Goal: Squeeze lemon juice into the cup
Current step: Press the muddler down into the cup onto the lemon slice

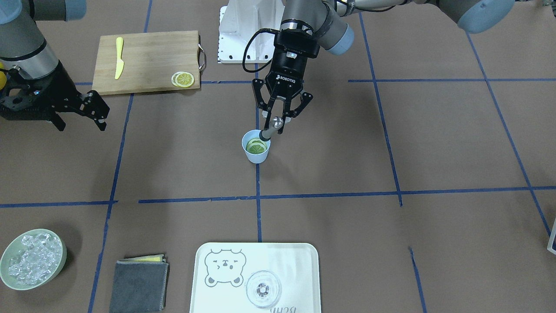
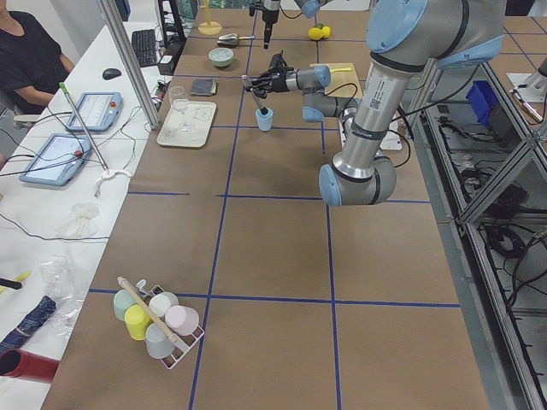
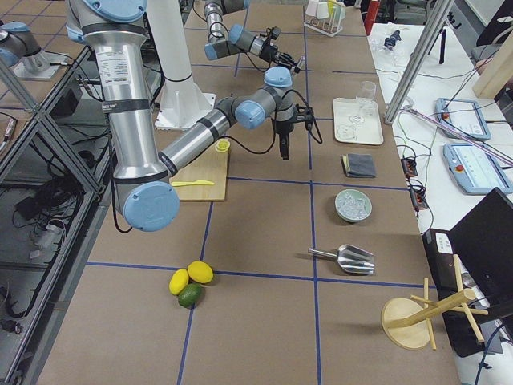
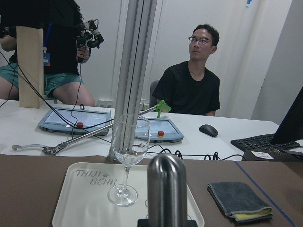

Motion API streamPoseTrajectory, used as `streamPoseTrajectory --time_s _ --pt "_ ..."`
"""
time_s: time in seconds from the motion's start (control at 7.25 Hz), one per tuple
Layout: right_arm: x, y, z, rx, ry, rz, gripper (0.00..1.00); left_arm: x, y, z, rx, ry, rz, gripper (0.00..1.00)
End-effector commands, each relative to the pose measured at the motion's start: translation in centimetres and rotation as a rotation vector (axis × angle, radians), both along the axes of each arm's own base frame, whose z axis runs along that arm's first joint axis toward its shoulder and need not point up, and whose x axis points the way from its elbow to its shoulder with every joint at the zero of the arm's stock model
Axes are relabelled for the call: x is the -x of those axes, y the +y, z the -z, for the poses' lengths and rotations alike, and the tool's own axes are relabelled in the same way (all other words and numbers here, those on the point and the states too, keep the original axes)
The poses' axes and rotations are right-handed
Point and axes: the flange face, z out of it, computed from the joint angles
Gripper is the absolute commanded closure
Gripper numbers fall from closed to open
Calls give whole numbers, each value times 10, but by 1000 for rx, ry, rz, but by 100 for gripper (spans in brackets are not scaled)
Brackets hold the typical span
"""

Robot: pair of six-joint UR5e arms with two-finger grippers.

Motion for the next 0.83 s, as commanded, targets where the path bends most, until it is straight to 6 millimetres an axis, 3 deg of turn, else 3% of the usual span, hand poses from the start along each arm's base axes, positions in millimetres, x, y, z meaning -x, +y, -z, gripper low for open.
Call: streamPoseTrajectory --time_s 0.0,0.14,0.69 --pt "0 0 0 2 -1 2 0 -13 1 3 2 -5 -4 100" --pt "0 0 0 3 -2 1 0 -22 -2 9 3 -8 -4 100" --pt "0 1 1 4 -6 4 0 -54 5 -20 22 -77 -28 100"
